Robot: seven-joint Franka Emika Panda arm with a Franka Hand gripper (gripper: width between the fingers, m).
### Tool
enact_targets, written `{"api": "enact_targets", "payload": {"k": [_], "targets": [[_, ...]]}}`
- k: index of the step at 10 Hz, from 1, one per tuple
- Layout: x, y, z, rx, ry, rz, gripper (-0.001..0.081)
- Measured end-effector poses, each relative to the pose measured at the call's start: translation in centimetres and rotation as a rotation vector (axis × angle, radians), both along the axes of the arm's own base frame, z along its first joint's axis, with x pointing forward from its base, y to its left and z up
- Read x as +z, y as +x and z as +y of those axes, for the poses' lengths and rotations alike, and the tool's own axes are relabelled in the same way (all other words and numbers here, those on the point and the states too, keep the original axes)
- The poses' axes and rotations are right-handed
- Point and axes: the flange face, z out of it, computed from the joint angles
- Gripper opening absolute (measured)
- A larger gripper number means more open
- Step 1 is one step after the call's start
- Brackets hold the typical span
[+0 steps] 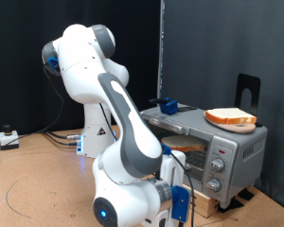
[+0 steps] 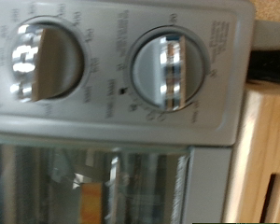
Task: Make a piece of toast with the oven
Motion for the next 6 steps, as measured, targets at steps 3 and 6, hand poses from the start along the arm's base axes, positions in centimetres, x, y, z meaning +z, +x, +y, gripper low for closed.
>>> {"api": "enact_targets", "payload": {"k": [3,6], "targets": [[-1.2,0.0,2.7,0.002,-0.002,-0.023,0.0807],[-1.5,0.0,5.4,0.013,0.016,-0.031,0.0807]]}}
